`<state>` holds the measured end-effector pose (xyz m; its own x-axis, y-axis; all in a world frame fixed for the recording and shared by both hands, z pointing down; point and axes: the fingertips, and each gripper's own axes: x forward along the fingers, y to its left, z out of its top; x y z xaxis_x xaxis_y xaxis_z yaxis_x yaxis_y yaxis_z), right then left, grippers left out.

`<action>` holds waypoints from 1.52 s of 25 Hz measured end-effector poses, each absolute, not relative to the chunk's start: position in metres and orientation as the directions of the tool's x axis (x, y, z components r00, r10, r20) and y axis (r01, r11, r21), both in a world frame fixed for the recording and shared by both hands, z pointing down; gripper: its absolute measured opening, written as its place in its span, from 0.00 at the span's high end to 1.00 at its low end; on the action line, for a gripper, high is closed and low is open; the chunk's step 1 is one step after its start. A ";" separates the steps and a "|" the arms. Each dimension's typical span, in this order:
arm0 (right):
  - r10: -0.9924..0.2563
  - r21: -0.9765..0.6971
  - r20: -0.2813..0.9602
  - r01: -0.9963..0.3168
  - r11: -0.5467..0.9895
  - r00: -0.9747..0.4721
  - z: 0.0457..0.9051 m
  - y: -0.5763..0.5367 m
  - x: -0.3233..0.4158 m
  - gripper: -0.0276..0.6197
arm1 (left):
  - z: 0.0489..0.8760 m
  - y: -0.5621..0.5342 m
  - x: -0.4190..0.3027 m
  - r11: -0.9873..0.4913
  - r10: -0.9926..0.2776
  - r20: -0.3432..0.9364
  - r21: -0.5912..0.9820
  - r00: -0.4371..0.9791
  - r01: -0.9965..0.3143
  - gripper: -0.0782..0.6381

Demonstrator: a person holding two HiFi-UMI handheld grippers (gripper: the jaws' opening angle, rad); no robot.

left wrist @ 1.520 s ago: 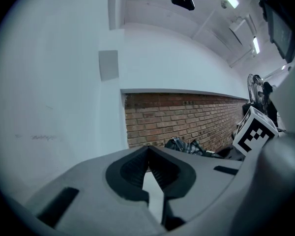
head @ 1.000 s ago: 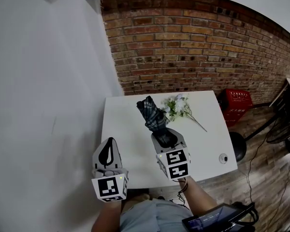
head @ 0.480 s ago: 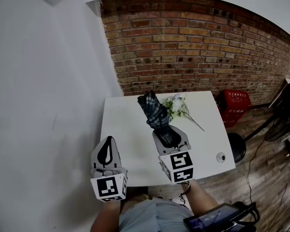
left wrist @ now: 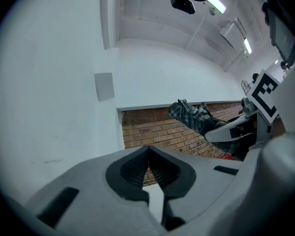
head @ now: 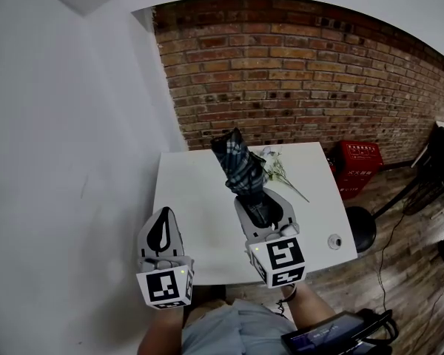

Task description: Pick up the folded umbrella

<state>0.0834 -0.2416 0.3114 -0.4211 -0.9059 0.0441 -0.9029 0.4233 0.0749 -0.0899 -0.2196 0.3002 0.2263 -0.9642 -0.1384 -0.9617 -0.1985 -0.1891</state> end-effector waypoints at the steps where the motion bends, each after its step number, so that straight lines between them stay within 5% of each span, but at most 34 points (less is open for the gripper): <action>1: -0.906 0.076 0.035 -0.903 0.423 -0.422 0.308 -0.239 0.085 0.67 | 0.297 -0.217 -0.088 -0.197 -0.963 -0.144 -0.191 0.226 -0.962 0.88; 38: -0.893 0.127 -0.181 -0.910 0.394 -0.412 0.251 -0.193 0.097 0.66 | 0.256 -0.190 -0.089 -0.163 -0.950 -0.232 -0.209 0.211 -0.964 0.88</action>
